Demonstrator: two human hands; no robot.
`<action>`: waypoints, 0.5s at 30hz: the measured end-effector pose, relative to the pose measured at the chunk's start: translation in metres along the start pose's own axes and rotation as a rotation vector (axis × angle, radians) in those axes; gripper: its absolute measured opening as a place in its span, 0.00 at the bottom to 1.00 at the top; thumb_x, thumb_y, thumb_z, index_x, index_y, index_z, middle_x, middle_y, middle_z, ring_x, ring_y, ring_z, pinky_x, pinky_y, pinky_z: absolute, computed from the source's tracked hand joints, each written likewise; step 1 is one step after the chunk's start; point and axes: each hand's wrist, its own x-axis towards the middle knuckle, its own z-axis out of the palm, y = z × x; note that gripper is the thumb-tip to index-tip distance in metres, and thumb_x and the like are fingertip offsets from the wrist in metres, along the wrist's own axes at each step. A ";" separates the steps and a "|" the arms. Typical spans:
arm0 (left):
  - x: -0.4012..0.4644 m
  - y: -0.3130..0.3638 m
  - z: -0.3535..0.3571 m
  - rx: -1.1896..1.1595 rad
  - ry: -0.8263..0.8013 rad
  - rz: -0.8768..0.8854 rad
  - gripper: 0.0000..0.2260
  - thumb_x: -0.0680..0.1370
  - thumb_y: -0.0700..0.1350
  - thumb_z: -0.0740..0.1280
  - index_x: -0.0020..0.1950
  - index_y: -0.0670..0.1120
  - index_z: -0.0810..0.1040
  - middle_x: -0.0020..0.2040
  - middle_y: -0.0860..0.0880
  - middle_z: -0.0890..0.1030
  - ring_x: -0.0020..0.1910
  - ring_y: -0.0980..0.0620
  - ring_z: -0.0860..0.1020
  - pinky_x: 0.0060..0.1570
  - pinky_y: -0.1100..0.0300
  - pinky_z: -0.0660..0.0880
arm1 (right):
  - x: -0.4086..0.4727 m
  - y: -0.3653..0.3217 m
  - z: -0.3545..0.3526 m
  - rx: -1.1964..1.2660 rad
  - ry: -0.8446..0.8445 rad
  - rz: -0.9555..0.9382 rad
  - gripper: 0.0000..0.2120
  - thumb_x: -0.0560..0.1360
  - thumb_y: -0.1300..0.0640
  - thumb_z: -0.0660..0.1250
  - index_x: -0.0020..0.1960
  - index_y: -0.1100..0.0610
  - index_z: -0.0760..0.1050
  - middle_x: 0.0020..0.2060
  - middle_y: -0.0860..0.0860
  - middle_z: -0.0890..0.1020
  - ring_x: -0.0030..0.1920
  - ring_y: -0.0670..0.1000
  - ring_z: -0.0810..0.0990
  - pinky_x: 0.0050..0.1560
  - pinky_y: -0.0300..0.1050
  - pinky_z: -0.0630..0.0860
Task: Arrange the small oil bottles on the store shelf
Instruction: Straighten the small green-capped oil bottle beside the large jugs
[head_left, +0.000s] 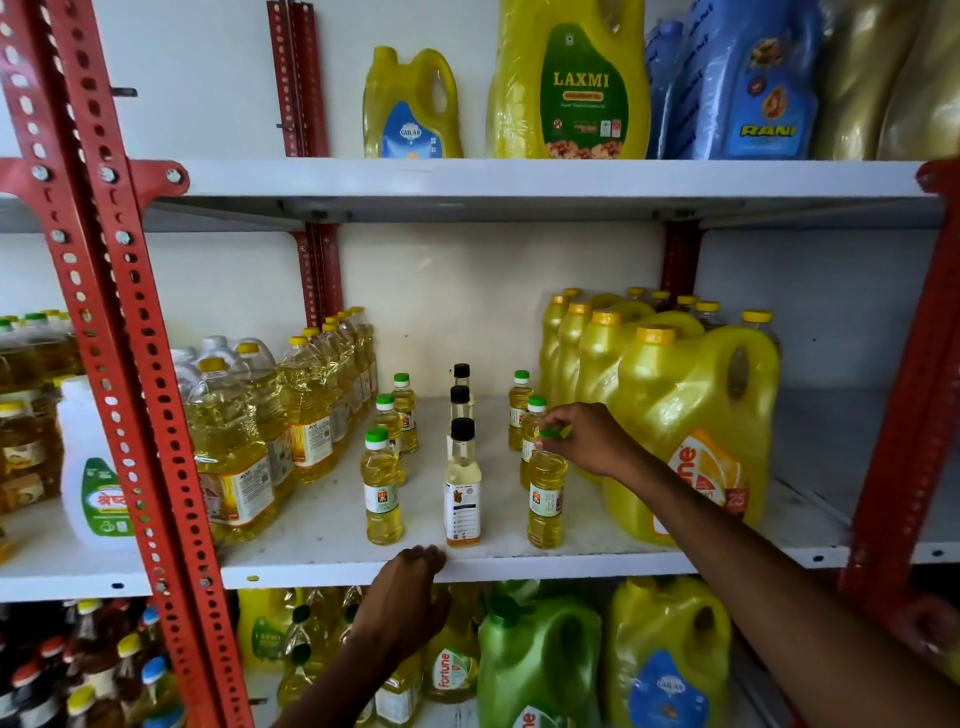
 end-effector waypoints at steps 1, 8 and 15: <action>0.000 0.000 0.000 -0.003 0.001 -0.003 0.24 0.75 0.47 0.70 0.71 0.49 0.71 0.68 0.49 0.78 0.66 0.51 0.76 0.65 0.58 0.73 | -0.001 0.000 0.001 0.006 -0.013 0.006 0.19 0.68 0.55 0.76 0.58 0.57 0.81 0.55 0.55 0.84 0.55 0.50 0.81 0.52 0.37 0.71; -0.002 0.001 -0.001 -0.014 0.013 -0.008 0.25 0.74 0.47 0.71 0.71 0.49 0.72 0.67 0.49 0.78 0.65 0.51 0.76 0.65 0.57 0.73 | -0.002 0.003 0.004 0.028 0.008 0.034 0.21 0.66 0.55 0.77 0.58 0.57 0.81 0.54 0.56 0.85 0.56 0.52 0.82 0.37 0.22 0.63; -0.001 0.002 -0.001 -0.016 0.012 -0.015 0.25 0.74 0.46 0.71 0.70 0.49 0.72 0.66 0.48 0.79 0.65 0.50 0.77 0.64 0.56 0.74 | -0.006 0.004 0.005 0.017 0.049 0.026 0.19 0.67 0.56 0.77 0.56 0.59 0.82 0.52 0.57 0.85 0.53 0.51 0.83 0.41 0.29 0.68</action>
